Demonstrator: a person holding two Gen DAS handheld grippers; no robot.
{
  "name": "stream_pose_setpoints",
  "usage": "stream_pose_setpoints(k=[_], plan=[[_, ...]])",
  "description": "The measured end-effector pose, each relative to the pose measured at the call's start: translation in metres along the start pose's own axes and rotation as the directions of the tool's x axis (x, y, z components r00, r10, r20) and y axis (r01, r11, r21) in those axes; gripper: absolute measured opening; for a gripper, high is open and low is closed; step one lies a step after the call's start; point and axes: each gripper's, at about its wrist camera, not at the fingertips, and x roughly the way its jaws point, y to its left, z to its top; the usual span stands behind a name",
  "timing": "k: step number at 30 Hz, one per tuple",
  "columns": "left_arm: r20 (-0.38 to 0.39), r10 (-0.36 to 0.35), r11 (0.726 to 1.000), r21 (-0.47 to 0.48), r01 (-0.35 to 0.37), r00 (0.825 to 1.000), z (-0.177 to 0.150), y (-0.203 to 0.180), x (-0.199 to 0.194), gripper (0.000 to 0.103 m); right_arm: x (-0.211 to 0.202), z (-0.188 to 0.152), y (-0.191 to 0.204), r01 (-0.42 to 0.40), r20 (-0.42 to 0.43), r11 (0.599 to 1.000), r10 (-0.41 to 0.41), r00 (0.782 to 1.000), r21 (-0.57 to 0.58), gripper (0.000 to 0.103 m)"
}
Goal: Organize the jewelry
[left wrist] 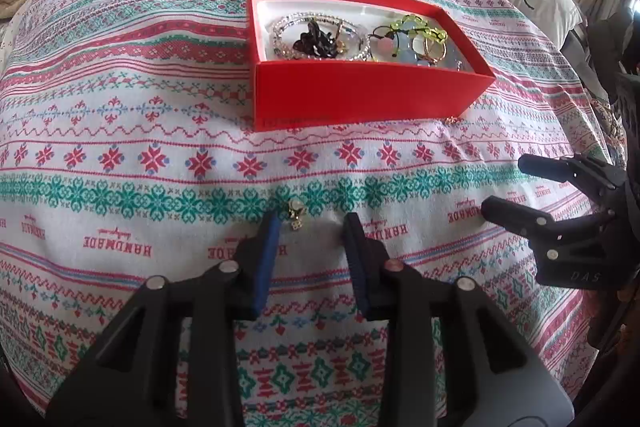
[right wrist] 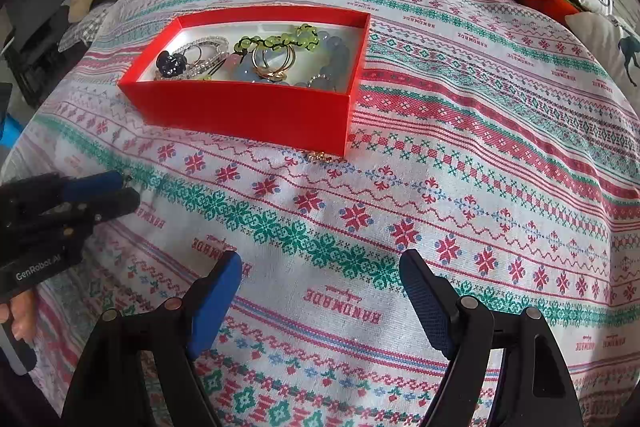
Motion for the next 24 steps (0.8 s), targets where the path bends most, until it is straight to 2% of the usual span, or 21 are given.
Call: stream_pose_setpoints(k=[7, 9, 11, 17, 24], plan=[[0.001, 0.004, 1.000, -0.002, -0.004, 1.000, 0.002, -0.001, 0.004, 0.016, 0.001, 0.000, 0.002, 0.004, -0.003, 1.000, -0.004, 1.000, -0.011, 0.082], [-0.003, 0.011, 1.000, 0.007, -0.011, 1.000, 0.003, -0.003, 0.006, 0.008, 0.001, 0.000, 0.001, 0.005, -0.002, 1.000, -0.005, 1.000, -0.010, 0.082], [-0.007, 0.022, 1.000, 0.014, -0.022, 1.000, 0.004, -0.004, 0.006, 0.006, 0.002, 0.001, -0.001, 0.007, -0.001, 1.000, -0.007, 1.000, -0.006, 0.082], [-0.030, 0.049, 0.999, 0.015, -0.049, 0.998, 0.011, -0.004, 0.004, 0.006, 0.005, 0.007, -0.011, -0.006, 0.015, 1.000, 0.006, 1.000, 0.028, 0.082], [-0.053, 0.088, 0.996, -0.015, -0.089, 0.995, 0.015, 0.004, -0.003, 0.006, 0.019, 0.022, -0.017, -0.062, 0.025, 0.995, 0.060, 0.998, 0.082, 0.082]])
